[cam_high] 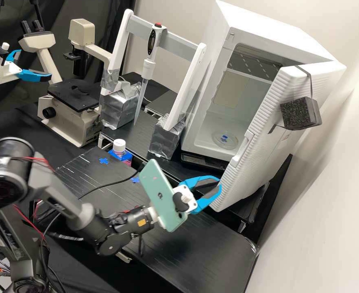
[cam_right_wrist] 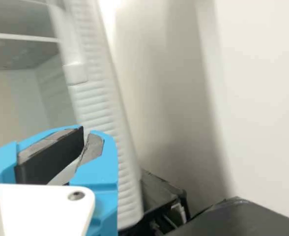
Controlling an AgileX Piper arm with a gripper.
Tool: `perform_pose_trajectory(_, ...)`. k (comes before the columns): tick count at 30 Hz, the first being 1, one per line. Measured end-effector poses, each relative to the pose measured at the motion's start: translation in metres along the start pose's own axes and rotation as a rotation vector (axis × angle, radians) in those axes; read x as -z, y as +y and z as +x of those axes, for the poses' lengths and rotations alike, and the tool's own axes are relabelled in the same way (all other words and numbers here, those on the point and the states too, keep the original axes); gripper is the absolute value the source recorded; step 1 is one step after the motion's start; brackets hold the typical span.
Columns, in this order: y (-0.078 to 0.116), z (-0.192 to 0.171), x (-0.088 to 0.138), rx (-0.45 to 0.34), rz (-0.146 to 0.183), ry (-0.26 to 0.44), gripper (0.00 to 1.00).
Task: Open the door
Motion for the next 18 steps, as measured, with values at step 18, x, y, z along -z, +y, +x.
perform_pose_trajectory(18, -0.056, -0.073, 0.087, 0.279, 0.082, 0.505, 1.00)
